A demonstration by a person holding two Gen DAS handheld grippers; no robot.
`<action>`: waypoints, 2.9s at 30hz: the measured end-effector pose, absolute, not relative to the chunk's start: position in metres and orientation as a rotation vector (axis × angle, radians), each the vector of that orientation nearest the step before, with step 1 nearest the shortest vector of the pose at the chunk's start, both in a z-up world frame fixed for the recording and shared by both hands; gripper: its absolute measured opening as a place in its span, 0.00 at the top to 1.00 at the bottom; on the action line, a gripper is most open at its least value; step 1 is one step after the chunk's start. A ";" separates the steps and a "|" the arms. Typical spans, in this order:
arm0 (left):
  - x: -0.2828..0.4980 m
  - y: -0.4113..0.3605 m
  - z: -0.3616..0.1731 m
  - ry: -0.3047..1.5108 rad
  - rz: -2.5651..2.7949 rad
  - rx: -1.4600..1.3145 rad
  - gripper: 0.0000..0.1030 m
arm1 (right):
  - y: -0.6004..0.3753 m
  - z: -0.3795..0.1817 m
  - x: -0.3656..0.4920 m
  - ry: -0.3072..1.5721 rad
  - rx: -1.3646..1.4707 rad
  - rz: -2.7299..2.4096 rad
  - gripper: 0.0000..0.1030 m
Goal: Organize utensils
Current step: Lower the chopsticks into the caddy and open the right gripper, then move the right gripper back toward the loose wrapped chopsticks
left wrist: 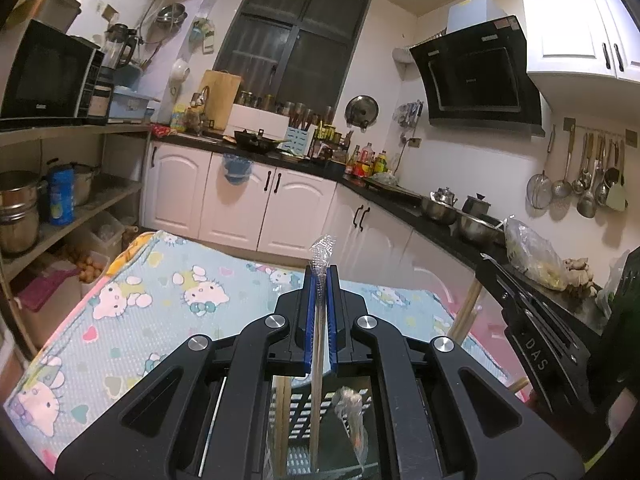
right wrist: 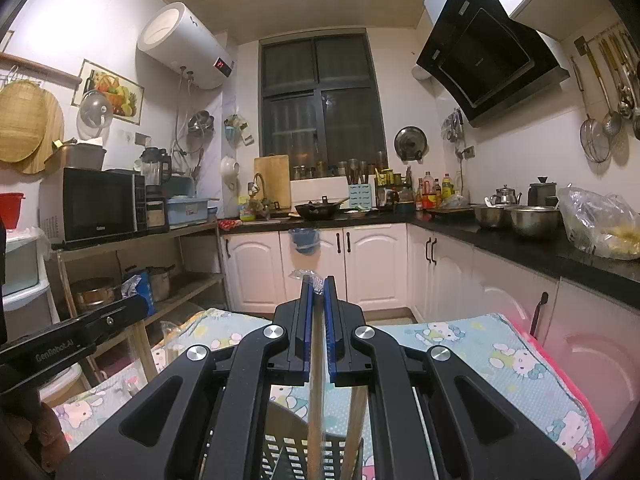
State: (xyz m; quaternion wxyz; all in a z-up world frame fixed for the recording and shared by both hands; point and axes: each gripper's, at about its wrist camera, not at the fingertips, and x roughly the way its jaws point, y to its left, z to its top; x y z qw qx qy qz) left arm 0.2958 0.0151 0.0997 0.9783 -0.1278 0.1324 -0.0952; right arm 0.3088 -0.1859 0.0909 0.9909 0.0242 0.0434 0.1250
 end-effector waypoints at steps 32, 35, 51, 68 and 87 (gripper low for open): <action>0.287 0.016 0.080 0.390 -0.209 -0.205 0.87 | -0.193 0.070 0.286 0.275 0.029 0.281 0.83; 0.285 0.016 0.079 0.403 -0.205 -0.198 0.87 | -0.194 0.071 0.284 0.286 0.031 0.281 0.83; 0.266 0.025 0.079 0.452 -0.191 -0.215 0.58 | -0.205 0.075 0.263 0.332 0.039 0.293 0.71; 0.229 0.034 0.083 0.444 -0.189 -0.267 0.25 | -0.218 0.078 0.224 0.351 0.029 0.305 0.59; 0.195 0.035 0.072 0.460 -0.195 -0.272 0.11 | -0.227 0.061 0.186 0.415 0.022 0.310 0.52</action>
